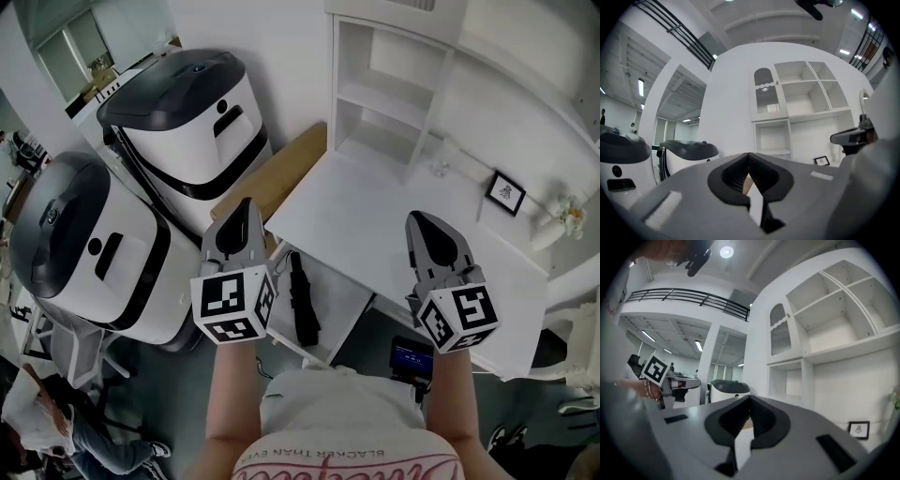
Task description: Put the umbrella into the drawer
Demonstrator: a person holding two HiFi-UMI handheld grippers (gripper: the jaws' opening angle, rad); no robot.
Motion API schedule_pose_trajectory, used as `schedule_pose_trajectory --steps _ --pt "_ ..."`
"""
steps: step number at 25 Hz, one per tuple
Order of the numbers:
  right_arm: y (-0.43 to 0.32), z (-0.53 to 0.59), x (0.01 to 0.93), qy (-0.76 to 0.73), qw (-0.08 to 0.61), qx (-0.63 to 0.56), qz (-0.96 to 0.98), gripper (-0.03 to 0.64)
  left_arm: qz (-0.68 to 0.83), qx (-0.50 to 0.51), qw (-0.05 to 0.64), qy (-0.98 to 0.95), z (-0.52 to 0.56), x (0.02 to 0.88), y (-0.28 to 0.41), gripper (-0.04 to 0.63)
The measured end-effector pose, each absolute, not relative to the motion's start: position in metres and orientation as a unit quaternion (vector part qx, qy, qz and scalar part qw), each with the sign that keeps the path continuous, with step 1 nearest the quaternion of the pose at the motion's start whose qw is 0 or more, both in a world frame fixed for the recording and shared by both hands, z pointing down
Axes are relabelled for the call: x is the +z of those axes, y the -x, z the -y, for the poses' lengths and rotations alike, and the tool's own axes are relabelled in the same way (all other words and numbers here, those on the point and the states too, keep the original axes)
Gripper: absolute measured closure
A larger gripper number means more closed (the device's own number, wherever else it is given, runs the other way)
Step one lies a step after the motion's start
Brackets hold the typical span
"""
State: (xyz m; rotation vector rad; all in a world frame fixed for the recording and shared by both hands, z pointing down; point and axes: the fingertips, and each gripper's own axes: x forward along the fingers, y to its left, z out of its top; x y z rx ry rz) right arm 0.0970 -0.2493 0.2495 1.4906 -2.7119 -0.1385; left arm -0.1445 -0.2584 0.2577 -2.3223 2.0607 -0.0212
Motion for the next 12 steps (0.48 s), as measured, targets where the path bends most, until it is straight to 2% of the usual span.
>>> schedule_pose_trajectory --steps 12 --pt "-0.101 0.243 0.212 -0.490 0.015 -0.089 0.867 0.609 -0.651 0.035 0.094 0.753 0.241 0.200 0.136 0.586"
